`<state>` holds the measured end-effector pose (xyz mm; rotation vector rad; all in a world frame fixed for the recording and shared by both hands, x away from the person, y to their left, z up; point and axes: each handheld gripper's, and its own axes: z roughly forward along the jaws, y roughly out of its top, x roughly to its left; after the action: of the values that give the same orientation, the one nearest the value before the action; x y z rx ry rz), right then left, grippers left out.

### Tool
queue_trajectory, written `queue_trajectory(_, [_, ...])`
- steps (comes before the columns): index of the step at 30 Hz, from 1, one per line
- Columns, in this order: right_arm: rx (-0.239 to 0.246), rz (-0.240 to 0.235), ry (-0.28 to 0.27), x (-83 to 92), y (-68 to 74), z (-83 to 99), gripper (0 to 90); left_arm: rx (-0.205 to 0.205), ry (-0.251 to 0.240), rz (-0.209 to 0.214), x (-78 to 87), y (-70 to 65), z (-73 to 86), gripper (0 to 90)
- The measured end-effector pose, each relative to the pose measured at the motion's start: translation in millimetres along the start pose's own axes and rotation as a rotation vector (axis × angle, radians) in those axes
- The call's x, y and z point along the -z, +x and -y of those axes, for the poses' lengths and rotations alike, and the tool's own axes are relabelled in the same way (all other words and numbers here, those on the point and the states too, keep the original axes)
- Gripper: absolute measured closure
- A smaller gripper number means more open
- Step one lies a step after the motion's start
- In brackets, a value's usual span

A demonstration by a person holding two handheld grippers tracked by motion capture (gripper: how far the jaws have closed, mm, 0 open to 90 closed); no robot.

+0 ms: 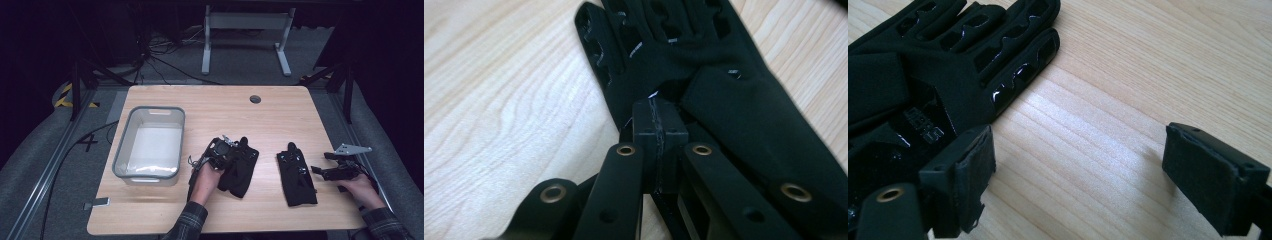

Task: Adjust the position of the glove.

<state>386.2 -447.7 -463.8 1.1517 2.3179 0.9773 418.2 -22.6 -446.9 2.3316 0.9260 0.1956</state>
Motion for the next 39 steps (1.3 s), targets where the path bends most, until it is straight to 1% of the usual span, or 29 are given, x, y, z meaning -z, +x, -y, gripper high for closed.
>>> queue_trajectory(3, [0.0,0.0,0.0,0.0,0.0,0.0,14.1,-0.011,0.005,-0.008,-0.6,-2.5,-0.2,89.6])
queue_trajectory(6, [0.0,0.0,0.0,0.0,0.0,0.0,14.1,-0.023,0.016,-0.01,0.7,-9.3,2.5,89.6])
queue_trajectory(10, [0.001,-0.001,0.001,0.1,-0.1,0.0,14.1,-0.035,0.027,0.006,4.3,-16.7,7.7,89.5])
queue_trajectory(12, [0.004,-0.002,0.001,0.1,-0.2,-0.1,14.2,-0.043,0.033,0.01,6.2,-22.0,11.0,89.5])
queue_trajectory(14, [0.006,-0.004,0.001,0.2,-0.3,-0.1,14.6,-0.047,0.037,0.009,7.2,-24.4,12.1,89.5])
queue_trajectory(15, [0.007,-0.006,0.001,0.4,-0.3,-0.1,15.3,-0.047,0.037,0.003,8.4,-27.6,14.2,89.5])
queue_trajectory(18, [0.009,-0.013,0.006,1.7,-0.1,-0.6,17.2,-0.042,0.031,0.021,10.3,-30.9,18.5,89.5])
queue_trajectory(21, [0.014,-0.027,-0.007,8.0,2.4,-3.3,26.3,-0.043,0.033,0.028,12.0,-33.5,21.2,89.5])
queue_trajectory(22, [0.019,-0.039,-0.017,10.6,3.8,-4.7,33.0,-0.048,0.033,0.028,12.3,-34.7,21.8,89.5])
queue_trajectory(23, [0.02,-0.072,-0.024,14.1,6.8,-6.4,39.6,-0.055,0.036,0.026,12.8,-35.3,22.0,89.5])
queue_trajectory(24, [0.029,-0.087,-0.027,16.3,10.1,-7.6,45.3,-0.056,0.038,0.026,13.1,-36.0,22.4,89.5])
queue_trajectory(25, [0.04,-0.115,-0.028,17.3,13.5,-8.4,51.9,-0.053,0.031,0.024,12.6,-36.7,23.1,89.5])
queue_trajectory(26, [0.04,-0.115,-0.028,17.3,13.5,-8.4,51.9,-0.053,0.031,0.024,12.6,-36.7,23.1,89.5])
queue_trajectory(27, [0.053,-0.135,-0.024,17.8,17.3,-8.9,56.8,-0.05,0.028,0.022,12.4,-37.1,23.7,89.5])
queue_trajectory(29, [0.085,-0.196,-0.015,16.8,28.4,-10.8,70.9,-0.047,0.026,0.02,12.4,-37.6,24.1,89.5])
queue_trajectory(31, [0.097,-0.225,-0.007,15.0,33.7,-12.2,76.5,-0.047,0.025,0.014,12.1,-38.3,24.4,89.5])
queue_trajectory(32, [0.097,-0.225,-0.007,15.0,33.7,-12.2,76.5,-0.047,0.025,0.014,12.1,-38.3,24.4,89.6])
queue_trajectory(33, [0.103,-0.233,-0.003,14.1,35.4,-12.6,78.8,-0.045,0.024,0.014,11.8,-38.5,24.3,89.6])
queue_trajectory(34, [0.117,-0.252,0.018,10.6,39.9,-13.4,83.9,-0.04,0.021,0.014,11.5,-38.5,24.3,89.6])
queue_trajectory(36, [0.137,-0.257,0.046,6.1,43.0,-13.5,86.1,-0.032,0.015,0.009,10.6,-38.6,24.0,89.7])
queue_trajectory(39, [0.142,-0.264,0.049,3.8,44.4,-14.8,87.6,-0.028,0.015,-0.002,9.9,-38.6,23.0,89.8])
